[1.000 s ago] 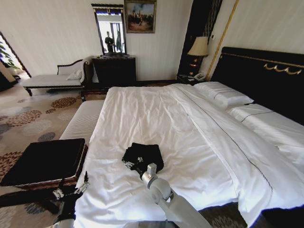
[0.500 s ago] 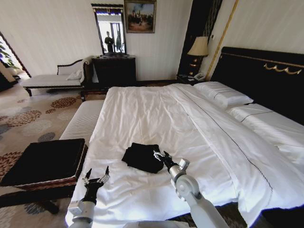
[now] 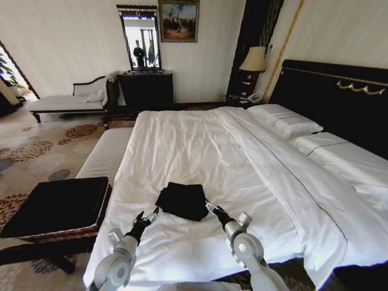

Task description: Fold the clothes on the bed and place them into the basket.

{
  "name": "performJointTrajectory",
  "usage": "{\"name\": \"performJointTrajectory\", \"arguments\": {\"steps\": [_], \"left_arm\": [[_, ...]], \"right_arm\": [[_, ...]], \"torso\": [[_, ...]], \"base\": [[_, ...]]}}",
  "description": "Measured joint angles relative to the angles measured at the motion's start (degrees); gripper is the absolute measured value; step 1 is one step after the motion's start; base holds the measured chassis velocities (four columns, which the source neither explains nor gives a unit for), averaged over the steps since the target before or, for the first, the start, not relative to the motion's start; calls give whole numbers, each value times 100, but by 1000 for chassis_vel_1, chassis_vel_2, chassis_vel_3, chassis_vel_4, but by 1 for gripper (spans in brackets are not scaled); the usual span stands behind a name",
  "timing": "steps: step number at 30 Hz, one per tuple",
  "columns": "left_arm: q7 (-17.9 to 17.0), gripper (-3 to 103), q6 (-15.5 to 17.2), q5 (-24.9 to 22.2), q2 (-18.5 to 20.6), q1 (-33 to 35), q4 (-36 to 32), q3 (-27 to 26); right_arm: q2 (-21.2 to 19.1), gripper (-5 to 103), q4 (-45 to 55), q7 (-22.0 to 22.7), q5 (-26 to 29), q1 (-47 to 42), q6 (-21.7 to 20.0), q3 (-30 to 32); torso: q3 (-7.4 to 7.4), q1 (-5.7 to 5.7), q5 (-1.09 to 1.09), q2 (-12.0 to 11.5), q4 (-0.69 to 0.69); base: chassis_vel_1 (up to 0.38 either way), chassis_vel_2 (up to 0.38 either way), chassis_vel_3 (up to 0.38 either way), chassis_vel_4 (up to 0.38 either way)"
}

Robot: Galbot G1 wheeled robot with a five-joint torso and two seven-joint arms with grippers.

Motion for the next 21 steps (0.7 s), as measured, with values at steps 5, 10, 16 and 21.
{"name": "performJointTrajectory", "arguments": {"steps": [5,10,16,21], "left_arm": [[152,100,70,-249,9,-294,370,121],[235,100,71,-232,-4,-527,667,215],[330,100,71,-225,-14,-841,931,442],[453,100,56,-386,-19,-1087,1084,641]], "right_arm": [[24,100,-66,-2,-46,31,4,-27],[30,100,-98,-2,-71,62,5,-50],[28,100,-123,-2,-87,102,4,-63],[33,100,-100,-2,-133,107,4,-65]], "torso": [[0,0,0,0,0],[0,0,0,0,0],[0,0,0,0,-1],[0,0,0,0,-1]], "base": [[0,0,0,0],[0,0,0,0],[0,0,0,0],[0,0,0,0]]}}
